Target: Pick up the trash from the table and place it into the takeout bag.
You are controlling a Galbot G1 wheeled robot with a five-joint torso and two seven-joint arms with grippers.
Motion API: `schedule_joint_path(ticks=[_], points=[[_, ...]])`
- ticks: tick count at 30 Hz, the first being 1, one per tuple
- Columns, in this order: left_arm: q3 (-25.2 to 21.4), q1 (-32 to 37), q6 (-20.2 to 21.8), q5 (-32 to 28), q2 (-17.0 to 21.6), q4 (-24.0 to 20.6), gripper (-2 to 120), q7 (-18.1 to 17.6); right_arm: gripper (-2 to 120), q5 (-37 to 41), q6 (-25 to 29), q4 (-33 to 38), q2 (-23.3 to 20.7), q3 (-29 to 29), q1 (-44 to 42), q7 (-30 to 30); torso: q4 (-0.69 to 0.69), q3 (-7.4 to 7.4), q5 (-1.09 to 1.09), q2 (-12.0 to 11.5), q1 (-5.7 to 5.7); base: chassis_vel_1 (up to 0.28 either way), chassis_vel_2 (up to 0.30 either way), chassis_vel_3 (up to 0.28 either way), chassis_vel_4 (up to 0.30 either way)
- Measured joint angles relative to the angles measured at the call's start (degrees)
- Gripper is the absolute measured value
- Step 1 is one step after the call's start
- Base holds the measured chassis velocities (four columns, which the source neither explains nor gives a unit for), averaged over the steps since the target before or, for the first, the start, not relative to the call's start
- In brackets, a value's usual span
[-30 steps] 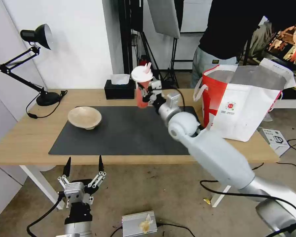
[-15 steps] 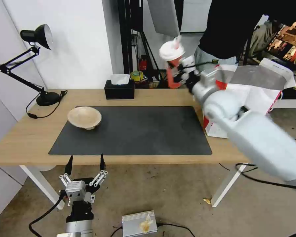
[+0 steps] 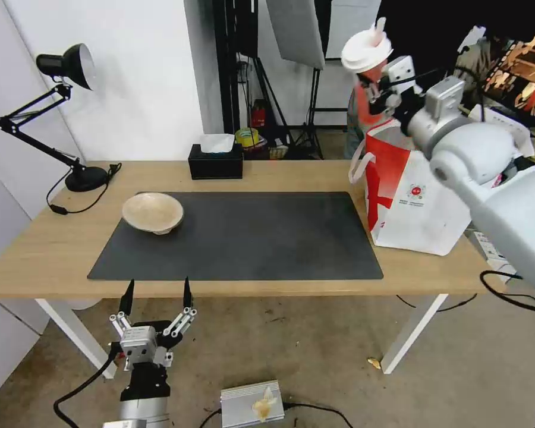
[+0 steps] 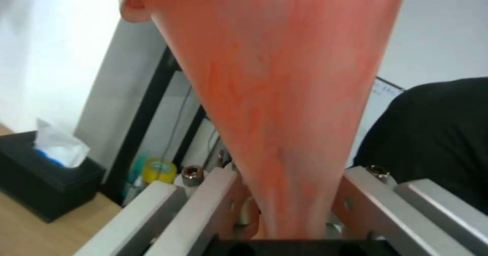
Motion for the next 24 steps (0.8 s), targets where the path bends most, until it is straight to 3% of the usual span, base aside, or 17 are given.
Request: schedule_joint_path(ticks=[12, 24], points=[[-0.28, -0.35, -0.04, -1.19, 0.85, 0.26, 100, -0.03, 3, -11.33, 5.33, -8.48, -0.14, -0.05, 1.84, -4.18, 0.0, 0.0, 0.0, 0.0, 0.0, 0.0, 0.0, 0.0, 0.0], [0.11, -0.74, -0.08, -1.08, 0.46, 1.17, 100, -0.04, 3, -24.53, 12.7, -17.7, -0.49, 3.1, 0.17, -13.17, 0.0, 0.0, 0.0, 0.0, 0.0, 0.0, 0.0, 0.0, 0.0]])
